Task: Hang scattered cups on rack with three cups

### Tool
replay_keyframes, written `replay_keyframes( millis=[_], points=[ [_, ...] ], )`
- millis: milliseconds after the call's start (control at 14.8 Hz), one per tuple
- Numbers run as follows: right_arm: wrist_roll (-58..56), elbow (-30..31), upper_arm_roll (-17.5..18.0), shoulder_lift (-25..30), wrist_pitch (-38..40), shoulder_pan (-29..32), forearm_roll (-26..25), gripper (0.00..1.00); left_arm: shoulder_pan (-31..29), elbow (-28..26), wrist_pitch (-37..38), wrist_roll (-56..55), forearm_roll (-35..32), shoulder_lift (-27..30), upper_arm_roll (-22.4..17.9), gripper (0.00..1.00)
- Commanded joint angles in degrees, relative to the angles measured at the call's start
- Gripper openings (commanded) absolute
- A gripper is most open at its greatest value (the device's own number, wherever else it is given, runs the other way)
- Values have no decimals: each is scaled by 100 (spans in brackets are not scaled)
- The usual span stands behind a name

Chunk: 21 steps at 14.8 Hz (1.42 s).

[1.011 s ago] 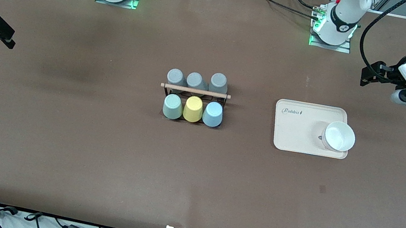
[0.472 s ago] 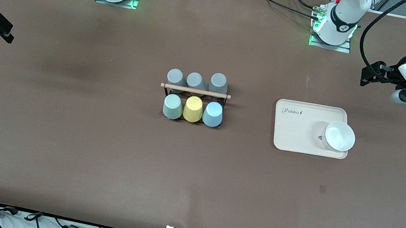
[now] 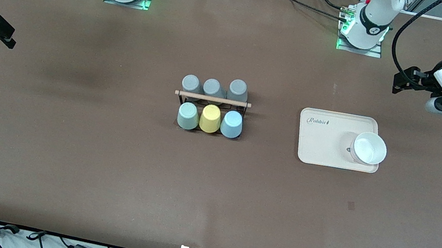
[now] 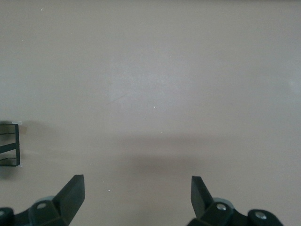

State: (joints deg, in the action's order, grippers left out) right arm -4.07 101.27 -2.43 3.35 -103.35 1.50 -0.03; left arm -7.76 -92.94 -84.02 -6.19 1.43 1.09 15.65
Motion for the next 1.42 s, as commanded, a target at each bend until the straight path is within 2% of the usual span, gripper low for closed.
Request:
replay_keyframes(
  millis=[0,1348],
  points=[
    [12,42,6,52,-53,-53,-15,100,-59,21,43,171,76,67,-18,100],
    [20,33,-82,34,175,-115,-6,100,-76,13,61,162,94,67,-18,100]
  ],
)
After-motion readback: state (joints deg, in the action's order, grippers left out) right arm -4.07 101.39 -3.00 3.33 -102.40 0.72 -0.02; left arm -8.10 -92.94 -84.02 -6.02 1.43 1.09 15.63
